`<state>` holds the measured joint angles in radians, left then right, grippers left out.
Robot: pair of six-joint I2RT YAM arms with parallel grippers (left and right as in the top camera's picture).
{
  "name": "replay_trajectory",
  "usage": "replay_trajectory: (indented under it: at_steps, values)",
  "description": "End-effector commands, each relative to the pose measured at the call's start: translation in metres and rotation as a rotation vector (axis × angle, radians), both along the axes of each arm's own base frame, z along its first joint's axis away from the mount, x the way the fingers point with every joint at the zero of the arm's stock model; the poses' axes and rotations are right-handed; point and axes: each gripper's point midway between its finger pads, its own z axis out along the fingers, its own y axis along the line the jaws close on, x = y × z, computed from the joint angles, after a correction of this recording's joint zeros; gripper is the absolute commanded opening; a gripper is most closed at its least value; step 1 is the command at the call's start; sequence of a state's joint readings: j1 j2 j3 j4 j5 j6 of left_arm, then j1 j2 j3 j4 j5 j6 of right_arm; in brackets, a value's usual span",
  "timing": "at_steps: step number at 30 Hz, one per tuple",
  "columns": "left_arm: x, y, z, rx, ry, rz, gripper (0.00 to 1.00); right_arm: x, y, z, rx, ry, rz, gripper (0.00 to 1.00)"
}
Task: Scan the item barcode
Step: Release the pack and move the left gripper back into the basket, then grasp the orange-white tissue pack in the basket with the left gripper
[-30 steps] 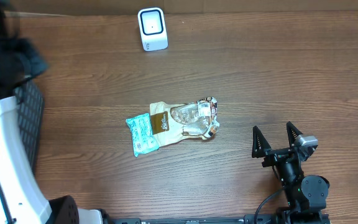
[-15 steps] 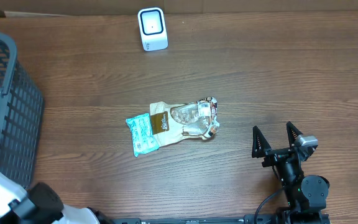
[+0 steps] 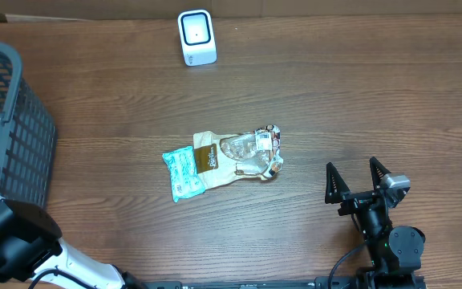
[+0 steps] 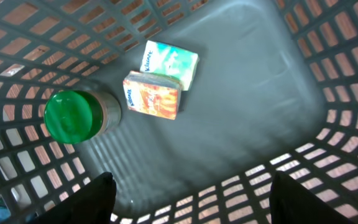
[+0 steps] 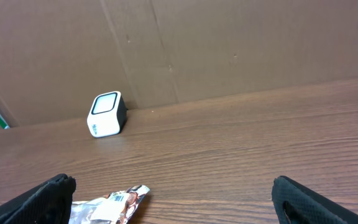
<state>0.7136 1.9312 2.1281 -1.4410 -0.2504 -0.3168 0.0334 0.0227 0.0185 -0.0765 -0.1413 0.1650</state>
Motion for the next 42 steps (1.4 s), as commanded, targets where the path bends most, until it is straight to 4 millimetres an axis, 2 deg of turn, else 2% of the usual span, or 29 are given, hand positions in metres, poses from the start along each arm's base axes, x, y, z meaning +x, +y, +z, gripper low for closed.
replay_trajectory:
  at_steps: [1,6,14,25,37,42]
  values:
    - [-0.008,0.009,-0.015,-0.001,0.055,-0.036,0.65,0.001,-0.001,-0.004,0.01,0.008,-0.009,1.0]
    - [-0.006,0.017,-0.043,-0.019,0.061,-0.067,0.66,0.001,-0.001,-0.004,0.01,0.008,-0.009,1.0]
    - [-0.02,0.031,-0.087,-0.033,0.094,-0.031,0.68,0.001,-0.001,-0.004,0.01,0.008,-0.009,1.0]
    - [-0.03,0.053,-0.13,-0.004,0.129,-0.097,0.77,0.001,-0.001,-0.004,0.01,0.008,-0.009,1.0]
    - [-0.026,0.065,-0.174,-0.023,0.163,-0.097,0.75,0.001,-0.001,-0.004,0.01,0.008,-0.009,1.0]
    - [-0.028,0.068,-0.198,-0.043,0.206,-0.093,0.7,0.001,-0.001,-0.004,0.01,0.008,-0.009,1.0]
